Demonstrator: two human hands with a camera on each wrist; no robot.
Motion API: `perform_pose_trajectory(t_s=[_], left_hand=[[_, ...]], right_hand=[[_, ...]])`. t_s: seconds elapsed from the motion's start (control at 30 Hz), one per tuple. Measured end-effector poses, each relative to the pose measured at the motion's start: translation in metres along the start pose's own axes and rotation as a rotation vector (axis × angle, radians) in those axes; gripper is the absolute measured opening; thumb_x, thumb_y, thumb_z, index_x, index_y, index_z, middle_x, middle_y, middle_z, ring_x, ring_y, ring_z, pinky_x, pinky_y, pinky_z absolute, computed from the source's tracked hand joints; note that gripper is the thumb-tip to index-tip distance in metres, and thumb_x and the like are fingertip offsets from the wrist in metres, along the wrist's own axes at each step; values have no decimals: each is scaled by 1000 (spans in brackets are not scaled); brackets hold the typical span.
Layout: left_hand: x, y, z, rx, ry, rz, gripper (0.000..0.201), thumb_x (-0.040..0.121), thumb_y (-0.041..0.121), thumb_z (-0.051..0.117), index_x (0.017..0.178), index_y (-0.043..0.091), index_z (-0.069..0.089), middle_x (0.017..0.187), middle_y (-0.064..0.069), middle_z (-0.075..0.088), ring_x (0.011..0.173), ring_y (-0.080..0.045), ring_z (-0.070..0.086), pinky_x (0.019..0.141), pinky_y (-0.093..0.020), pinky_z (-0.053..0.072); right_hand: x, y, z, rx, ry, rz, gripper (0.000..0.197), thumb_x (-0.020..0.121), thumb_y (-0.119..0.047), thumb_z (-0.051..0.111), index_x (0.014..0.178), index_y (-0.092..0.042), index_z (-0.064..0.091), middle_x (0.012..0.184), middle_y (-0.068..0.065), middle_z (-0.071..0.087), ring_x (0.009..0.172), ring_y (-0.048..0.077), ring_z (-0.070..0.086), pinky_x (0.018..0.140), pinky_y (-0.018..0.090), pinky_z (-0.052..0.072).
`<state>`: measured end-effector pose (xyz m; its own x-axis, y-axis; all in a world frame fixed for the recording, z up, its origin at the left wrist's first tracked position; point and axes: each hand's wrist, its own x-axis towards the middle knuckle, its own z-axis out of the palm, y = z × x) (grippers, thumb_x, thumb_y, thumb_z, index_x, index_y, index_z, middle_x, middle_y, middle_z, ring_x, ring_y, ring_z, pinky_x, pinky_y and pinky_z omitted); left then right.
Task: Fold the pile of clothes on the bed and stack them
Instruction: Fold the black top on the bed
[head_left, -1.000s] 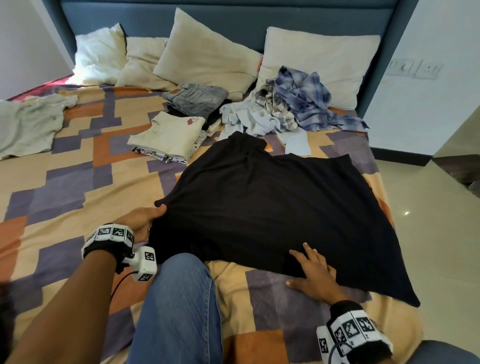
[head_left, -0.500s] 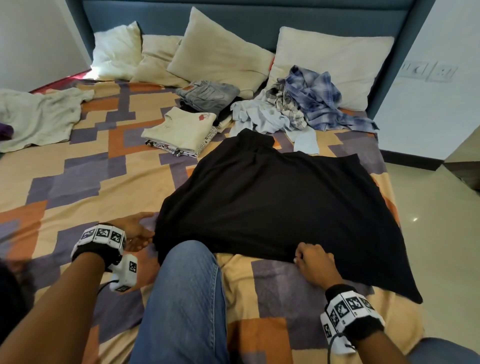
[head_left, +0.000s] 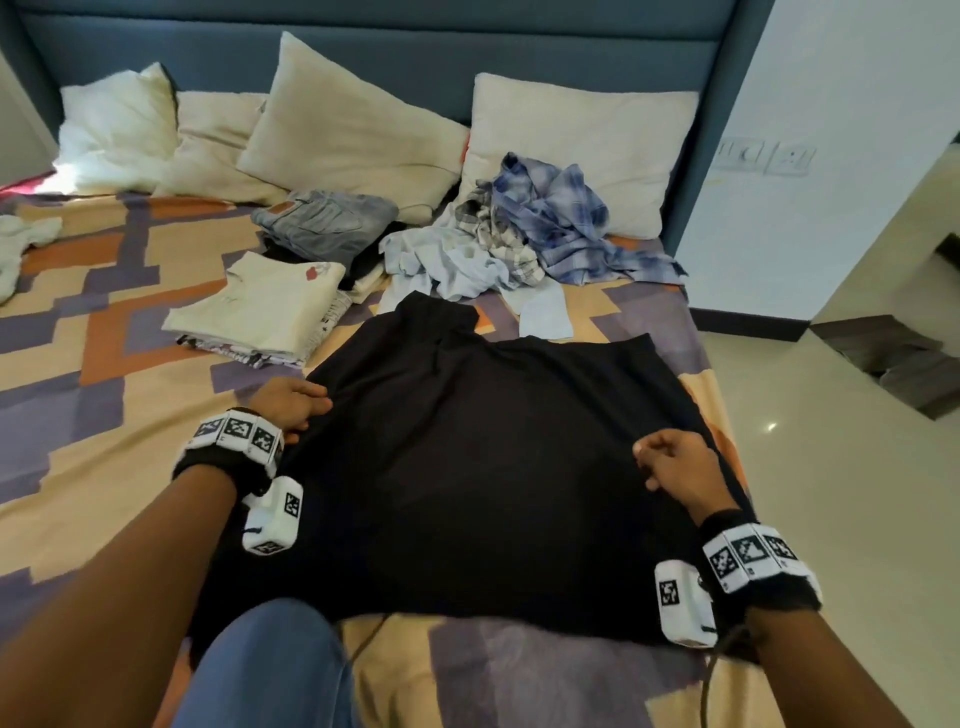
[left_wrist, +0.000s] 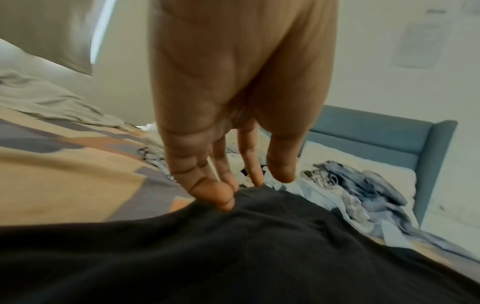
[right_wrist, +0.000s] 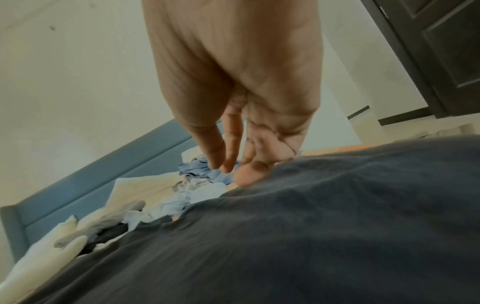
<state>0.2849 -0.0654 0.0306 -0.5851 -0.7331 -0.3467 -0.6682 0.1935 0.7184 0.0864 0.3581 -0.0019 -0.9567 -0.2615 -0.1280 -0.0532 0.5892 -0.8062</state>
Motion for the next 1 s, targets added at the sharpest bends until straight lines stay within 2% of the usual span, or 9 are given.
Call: perform_pose_trajectory(t_s=[0.1,0.2,0.37,0.47,0.57,0.67,0.8,0.9,1.0], left_hand=[[42,27,29,88,10,93,23,92,16,63,115,17,63,97,-10,63,73,-26,58,58,-27,46],[93,45,50,230,30,177,33,94,24,61,125,16,58,102,-9,69,73,-25,70,76,-35,55],[172,64,86,109,74,119,49,98,23,53,143,10,38,102,-15,65,56,-22,63,40,-25,43],[208,66,99,69,45,91,60,95,23,60,147,17,31,97,-13,62,52,-23,57,40,-26,44],[232,66,102,51,64,29,72,89,24,69,149,21,28,105,-14,63,50,-24,57,40,-27,46],[241,67,92,57,95,1,43,89,22,70,125,8,53,73,-14,63,48,-23,55,46,-28,47],[247,71,72,82,179,24,16,92,20,64,96,4,64,60,-13,62,47,-22,56,56,-28,47],[256,72,61,-38,325,-37,27,87,27,66,99,2,63,63,-10,69,60,-25,68,74,-38,57],[260,66,58,-75,391,-116,40,77,32,71,104,3,66,85,-17,73,85,-35,70,85,-48,56]], right_hand=[[57,2,-6,26,121,34,10,93,-10,62,101,-5,67,95,12,69,60,18,59,46,14,40],[116,2,-8,20,196,54,24,94,-11,62,117,-5,62,103,16,69,58,18,61,45,14,40],[205,-9,6,-25,142,73,63,93,-15,64,148,-13,32,143,14,47,74,28,67,51,26,46],[250,-4,19,-102,27,147,74,92,-19,67,152,-23,22,149,14,40,65,25,62,43,27,47],[275,0,27,-199,18,187,59,90,-22,70,140,-13,40,127,14,56,58,24,59,44,30,48],[284,2,24,-301,114,160,18,89,-17,71,94,-3,63,76,13,64,51,23,57,52,31,49],[300,3,-10,-20,396,228,13,84,-12,76,91,-4,70,81,14,67,64,29,66,64,38,59],[312,7,-26,45,408,246,10,86,-7,70,90,2,67,74,10,64,58,28,66,70,40,62],[320,18,-19,-41,392,300,13,84,-10,74,85,0,65,79,15,70,64,32,70,71,43,62]])
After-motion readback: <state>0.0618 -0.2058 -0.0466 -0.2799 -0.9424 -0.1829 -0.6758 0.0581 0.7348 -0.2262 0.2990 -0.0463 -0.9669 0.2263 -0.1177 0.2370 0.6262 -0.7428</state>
